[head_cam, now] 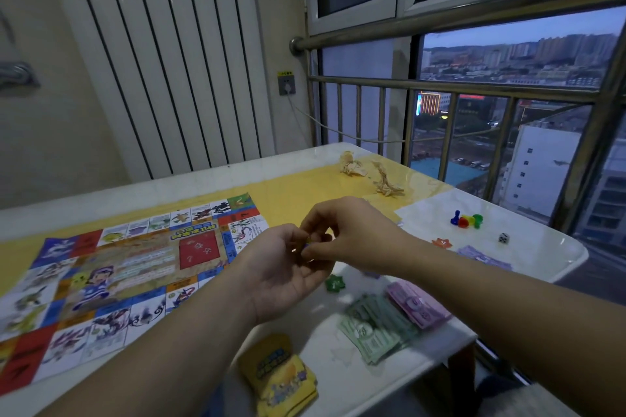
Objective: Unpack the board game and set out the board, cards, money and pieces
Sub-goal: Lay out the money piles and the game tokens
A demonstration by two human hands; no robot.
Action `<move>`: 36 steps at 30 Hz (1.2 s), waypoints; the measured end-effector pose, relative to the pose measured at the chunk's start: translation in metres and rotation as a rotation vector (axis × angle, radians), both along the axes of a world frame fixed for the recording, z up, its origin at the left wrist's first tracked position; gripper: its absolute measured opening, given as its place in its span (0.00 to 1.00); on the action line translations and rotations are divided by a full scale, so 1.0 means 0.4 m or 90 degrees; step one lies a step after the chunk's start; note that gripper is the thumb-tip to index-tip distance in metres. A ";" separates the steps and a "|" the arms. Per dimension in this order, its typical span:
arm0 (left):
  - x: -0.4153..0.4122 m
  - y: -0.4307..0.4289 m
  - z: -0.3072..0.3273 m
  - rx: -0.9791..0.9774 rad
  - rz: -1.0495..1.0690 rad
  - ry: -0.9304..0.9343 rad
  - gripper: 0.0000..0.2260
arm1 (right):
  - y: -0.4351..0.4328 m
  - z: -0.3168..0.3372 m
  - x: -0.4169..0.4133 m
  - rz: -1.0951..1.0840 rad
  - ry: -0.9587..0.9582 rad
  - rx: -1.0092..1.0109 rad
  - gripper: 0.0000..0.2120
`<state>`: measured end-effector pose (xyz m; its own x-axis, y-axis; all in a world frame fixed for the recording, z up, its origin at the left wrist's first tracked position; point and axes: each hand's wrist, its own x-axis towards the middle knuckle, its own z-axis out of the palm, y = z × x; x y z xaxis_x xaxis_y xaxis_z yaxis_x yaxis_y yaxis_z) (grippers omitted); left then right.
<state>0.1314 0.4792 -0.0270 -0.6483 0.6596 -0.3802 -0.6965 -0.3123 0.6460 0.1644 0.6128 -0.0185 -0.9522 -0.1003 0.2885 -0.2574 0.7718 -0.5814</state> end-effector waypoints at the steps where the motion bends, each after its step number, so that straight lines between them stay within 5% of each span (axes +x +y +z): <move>1: 0.000 -0.003 0.000 -0.007 -0.004 0.012 0.07 | 0.003 0.002 0.000 -0.006 0.015 0.016 0.07; 17: 0.001 0.014 -0.021 -0.146 -0.011 0.115 0.13 | 0.046 -0.021 0.025 0.038 0.068 0.255 0.10; 25: 0.024 0.151 -0.001 -0.153 -0.011 0.150 0.11 | 0.184 -0.016 0.071 0.028 0.203 0.332 0.05; 36: 0.039 0.259 -0.005 -0.175 -0.063 0.140 0.09 | 0.278 0.014 0.110 -0.081 -0.040 0.062 0.07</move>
<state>0.1470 0.5830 -0.0289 -0.6718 0.6163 -0.4110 -0.5504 -0.0440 0.8337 0.2083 0.7241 -0.0130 -0.9748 -0.0030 0.2233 -0.1203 0.8495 -0.5137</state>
